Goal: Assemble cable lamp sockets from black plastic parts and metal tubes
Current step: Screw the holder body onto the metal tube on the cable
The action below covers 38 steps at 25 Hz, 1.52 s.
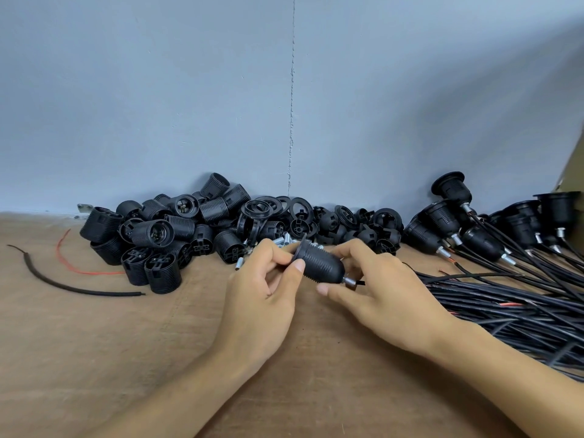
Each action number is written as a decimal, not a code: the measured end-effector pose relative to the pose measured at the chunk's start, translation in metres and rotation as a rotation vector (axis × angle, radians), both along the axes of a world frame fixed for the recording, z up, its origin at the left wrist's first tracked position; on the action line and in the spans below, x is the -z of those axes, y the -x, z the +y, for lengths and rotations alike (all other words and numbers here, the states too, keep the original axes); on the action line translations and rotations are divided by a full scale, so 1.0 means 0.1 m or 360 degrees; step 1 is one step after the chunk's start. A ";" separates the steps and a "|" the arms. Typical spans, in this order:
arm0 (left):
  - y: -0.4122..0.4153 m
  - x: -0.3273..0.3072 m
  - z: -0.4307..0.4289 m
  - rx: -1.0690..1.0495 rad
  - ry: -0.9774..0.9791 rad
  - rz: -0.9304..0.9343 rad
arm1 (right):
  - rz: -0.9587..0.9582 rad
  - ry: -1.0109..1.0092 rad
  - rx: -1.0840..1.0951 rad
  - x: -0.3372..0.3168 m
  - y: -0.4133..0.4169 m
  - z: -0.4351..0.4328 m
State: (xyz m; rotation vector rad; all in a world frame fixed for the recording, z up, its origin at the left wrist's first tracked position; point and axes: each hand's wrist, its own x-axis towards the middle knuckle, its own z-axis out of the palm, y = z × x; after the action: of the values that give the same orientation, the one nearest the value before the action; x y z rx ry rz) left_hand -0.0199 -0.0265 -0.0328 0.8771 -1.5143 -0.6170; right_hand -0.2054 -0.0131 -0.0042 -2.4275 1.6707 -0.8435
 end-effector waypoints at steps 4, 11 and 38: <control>0.00 -0.01 -0.01 0.0004 0.0017 0.0019 | 0.0053 0.0001 0.0001 -0.02 0.04 -0.03; -0.01 0.00 -0.02 -0.0020 0.0050 -0.0024 | 0.0047 0.0062 -0.0020 -0.02 0.03 -0.02; -0.04 -0.02 0.00 0.0368 -0.0245 0.0138 | -0.0160 0.0031 0.0033 0.01 0.14 -0.11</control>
State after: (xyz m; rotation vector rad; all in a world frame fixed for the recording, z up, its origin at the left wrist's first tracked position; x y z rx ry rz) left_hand -0.0161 -0.0265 -0.0310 0.7856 -1.5154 -0.9393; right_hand -0.2195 -0.0240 -0.0057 -2.3415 1.6622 -0.9723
